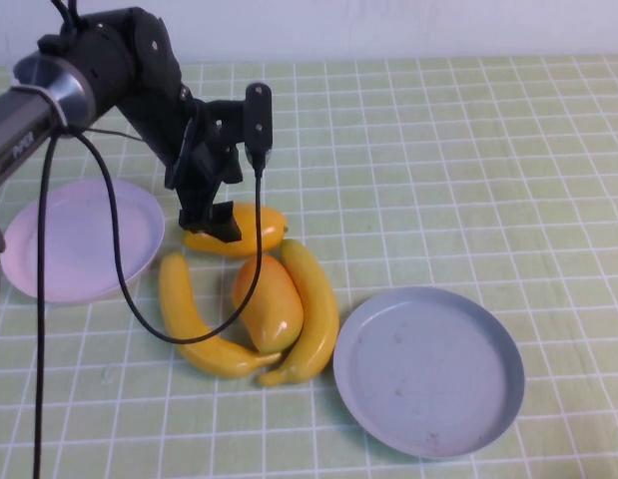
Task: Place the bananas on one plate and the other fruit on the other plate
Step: Put one type of fruit in the left plate
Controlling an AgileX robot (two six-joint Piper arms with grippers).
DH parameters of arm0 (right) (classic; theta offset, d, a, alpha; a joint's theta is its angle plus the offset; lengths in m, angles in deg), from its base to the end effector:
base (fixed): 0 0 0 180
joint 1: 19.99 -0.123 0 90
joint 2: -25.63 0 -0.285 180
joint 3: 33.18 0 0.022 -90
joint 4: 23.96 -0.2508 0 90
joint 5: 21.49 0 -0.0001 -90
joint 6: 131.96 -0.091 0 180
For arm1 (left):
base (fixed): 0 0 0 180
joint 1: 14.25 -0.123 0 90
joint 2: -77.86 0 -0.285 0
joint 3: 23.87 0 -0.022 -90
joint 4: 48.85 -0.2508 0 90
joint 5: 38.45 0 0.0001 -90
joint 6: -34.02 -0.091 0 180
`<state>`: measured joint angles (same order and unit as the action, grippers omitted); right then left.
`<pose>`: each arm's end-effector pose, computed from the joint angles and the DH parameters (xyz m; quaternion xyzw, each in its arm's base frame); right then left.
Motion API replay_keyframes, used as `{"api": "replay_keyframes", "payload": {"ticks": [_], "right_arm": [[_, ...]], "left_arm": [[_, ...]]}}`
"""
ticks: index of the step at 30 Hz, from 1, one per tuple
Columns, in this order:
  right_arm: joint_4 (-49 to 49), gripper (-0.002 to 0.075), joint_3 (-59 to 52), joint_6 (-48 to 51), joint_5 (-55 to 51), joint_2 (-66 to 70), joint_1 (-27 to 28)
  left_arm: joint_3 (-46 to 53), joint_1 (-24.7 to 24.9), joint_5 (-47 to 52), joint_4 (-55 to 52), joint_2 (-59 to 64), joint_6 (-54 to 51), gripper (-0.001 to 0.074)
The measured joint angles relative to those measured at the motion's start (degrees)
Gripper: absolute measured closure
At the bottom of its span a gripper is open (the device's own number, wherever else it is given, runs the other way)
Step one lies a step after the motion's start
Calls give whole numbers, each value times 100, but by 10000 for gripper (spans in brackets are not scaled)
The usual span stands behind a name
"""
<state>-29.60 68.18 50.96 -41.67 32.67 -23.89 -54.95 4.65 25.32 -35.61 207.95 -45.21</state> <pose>0.0527 0.0067 0.1739 -0.0208 0.7971 0.0465 0.6017 0.4309 -0.1673 0.2387 0.7191 0.6699 -0.0203 0.1838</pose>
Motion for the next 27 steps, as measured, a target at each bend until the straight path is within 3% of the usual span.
{"api": "replay_keyframes", "payload": {"ticks": [16, 18, 22, 27], "right_arm": [[0, 743, 0, 0, 0, 0, 0], [0, 743, 0, 0, 0, 0, 0], [0, 743, 0, 0, 0, 0, 0], [0, 743, 0, 0, 0, 0, 0]], "left_arm": [[0, -148, -289, 2, 659, -164, 78], [0, -162, -314, 37, 699, -164, 97], [0, -162, -327, 98, 713, -164, 233], [0, -162, -192, 149, 598, -31, 226]]}}
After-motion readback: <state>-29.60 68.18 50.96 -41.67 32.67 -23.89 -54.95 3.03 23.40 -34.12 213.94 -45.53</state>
